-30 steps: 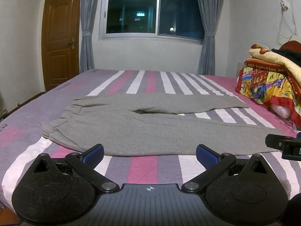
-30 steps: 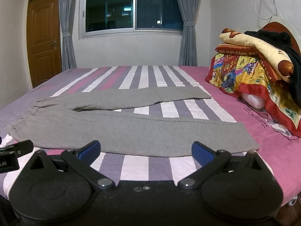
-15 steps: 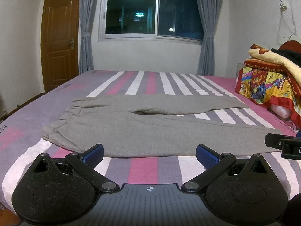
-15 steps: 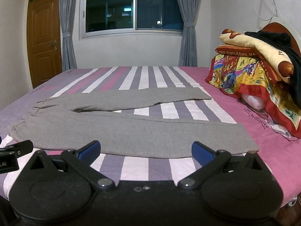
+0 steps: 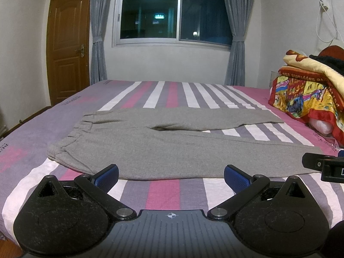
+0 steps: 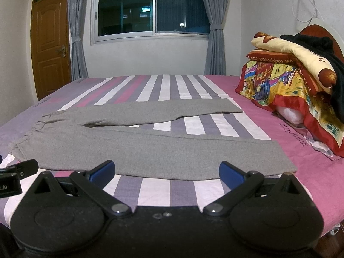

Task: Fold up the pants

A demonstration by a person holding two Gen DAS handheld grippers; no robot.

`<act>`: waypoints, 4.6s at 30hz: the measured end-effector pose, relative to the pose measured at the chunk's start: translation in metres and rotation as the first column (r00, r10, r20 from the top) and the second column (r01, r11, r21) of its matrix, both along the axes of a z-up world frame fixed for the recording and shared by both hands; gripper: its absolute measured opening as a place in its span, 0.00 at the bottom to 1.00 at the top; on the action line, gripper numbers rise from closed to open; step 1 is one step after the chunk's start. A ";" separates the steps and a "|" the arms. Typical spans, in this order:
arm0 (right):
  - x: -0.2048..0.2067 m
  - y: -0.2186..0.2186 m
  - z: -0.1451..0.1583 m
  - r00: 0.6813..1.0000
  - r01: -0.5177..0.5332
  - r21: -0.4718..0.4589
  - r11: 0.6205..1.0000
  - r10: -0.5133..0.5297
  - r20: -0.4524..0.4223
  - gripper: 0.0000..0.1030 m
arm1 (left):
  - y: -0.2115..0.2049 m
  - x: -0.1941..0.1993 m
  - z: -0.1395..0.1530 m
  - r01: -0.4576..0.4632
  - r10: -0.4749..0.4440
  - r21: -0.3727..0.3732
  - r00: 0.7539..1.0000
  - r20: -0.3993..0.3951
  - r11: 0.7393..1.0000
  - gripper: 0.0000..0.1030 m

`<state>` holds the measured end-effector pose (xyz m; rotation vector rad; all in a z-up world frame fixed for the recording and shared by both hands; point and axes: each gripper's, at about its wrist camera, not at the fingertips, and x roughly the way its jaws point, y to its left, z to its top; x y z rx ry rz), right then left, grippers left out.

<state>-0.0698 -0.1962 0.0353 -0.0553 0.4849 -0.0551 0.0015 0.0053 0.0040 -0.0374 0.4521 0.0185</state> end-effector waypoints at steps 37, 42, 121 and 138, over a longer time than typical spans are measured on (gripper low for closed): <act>0.095 -0.003 0.032 0.973 -0.225 -0.004 0.974 0.225 0.044 1.00 | 0.100 0.128 0.016 -0.011 0.012 0.068 1.000 -0.006 0.998 1.00; 0.165 0.004 0.036 0.945 -0.325 -0.038 0.945 0.326 0.023 1.00 | 0.156 0.209 0.004 0.013 -0.010 0.030 0.996 -0.083 0.999 1.00; 0.194 0.024 -0.062 0.799 -0.567 -0.053 0.822 0.532 -0.280 0.23 | 0.294 0.135 -0.058 0.107 -0.099 0.045 0.983 -0.153 0.993 0.35; 0.268 -0.021 -0.078 0.891 0.026 0.538 0.843 0.224 -0.394 0.67 | 0.332 0.134 -0.109 -0.207 0.011 -0.782 0.969 -0.248 0.587 0.49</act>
